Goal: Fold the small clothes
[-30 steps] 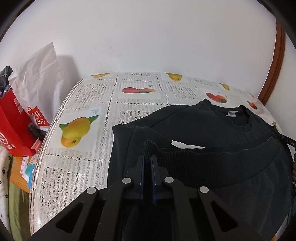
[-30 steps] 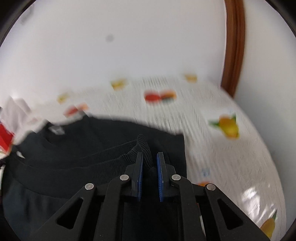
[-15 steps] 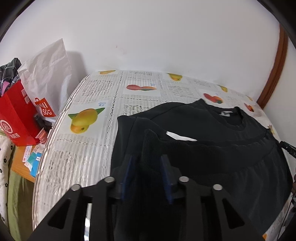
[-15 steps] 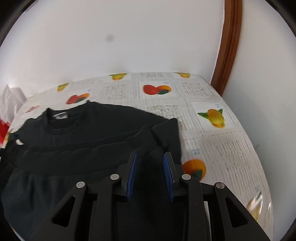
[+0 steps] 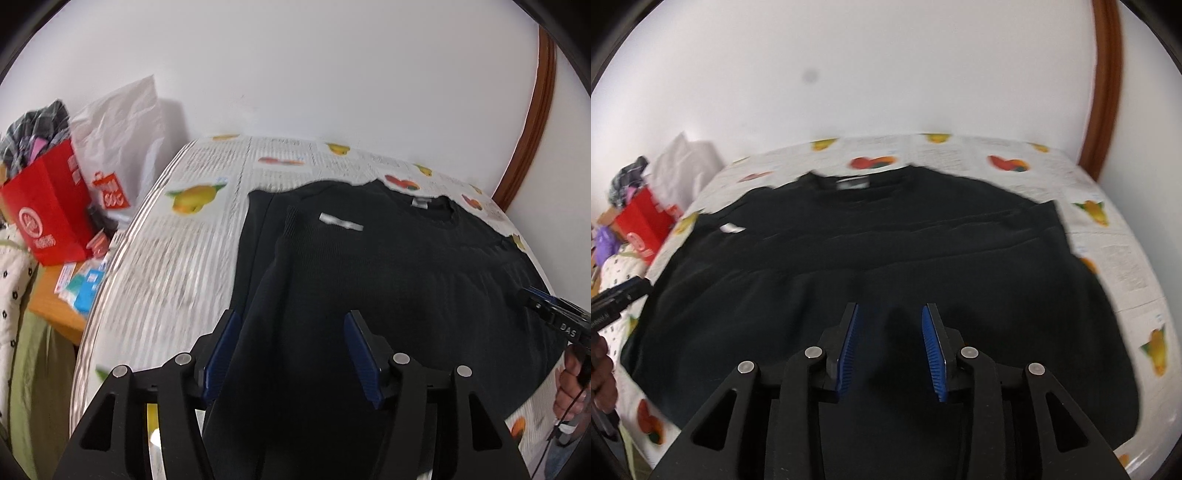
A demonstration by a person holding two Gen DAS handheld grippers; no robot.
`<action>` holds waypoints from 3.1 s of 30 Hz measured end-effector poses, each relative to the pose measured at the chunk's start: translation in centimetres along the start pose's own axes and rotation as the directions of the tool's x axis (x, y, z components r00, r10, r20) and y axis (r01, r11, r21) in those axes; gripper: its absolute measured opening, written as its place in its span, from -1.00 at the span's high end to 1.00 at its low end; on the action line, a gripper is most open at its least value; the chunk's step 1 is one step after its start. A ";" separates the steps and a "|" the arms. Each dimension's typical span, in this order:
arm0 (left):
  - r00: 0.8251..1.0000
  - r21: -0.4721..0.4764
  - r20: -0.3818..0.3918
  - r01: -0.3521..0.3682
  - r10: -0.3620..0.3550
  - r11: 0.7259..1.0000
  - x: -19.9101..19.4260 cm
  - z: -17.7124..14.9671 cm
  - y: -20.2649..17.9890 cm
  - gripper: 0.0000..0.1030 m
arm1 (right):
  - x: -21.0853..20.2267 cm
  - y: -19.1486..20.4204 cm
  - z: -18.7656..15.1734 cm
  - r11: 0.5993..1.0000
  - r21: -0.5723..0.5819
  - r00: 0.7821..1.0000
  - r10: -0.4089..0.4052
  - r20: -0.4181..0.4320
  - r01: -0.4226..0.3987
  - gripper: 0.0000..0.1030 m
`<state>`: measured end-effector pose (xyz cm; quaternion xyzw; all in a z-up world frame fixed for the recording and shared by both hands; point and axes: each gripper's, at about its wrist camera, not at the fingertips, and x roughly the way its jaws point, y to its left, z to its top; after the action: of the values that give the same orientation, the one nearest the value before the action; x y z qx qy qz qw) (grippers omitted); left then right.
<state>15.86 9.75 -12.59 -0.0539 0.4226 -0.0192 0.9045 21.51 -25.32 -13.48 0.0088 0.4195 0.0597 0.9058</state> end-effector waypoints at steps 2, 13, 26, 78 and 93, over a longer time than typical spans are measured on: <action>1.000 -0.010 -0.013 0.008 -0.008 1.000 -0.5 -1.1 0.7 -0.10 | 0.1 1.4 -0.6 1.000 -0.016 1.000 0.005 -0.003 -0.005 0.32; 0.997 -0.071 -0.062 0.033 -0.037 0.997 -2.7 -6.8 3.4 -0.10 | 2.0 5.5 -3.6 0.992 -0.096 0.996 -0.081 -0.024 0.079 0.32; 0.993 -0.127 -0.048 0.105 -0.112 0.986 -5.0 -10.0 3.3 -0.13 | -0.2 4.6 -6.0 0.989 -0.098 0.994 -0.111 -0.004 0.110 0.32; 0.967 0.131 0.200 0.132 -0.157 0.982 -5.8 -1.5 -13.5 0.84 | -7.2 -5.3 -9.6 0.976 -0.002 0.973 -0.219 0.079 0.219 0.37; 0.950 0.123 -0.093 0.310 -0.300 0.943 1.7 -4.8 -15.7 0.71 | -7.8 -5.9 -10.0 0.983 -0.016 0.982 -0.183 0.054 0.184 0.36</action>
<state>13.47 -6.35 -15.14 -0.0563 0.4396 -0.1895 0.8762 9.48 -32.40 -14.40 -0.0376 0.3942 -0.0199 0.9181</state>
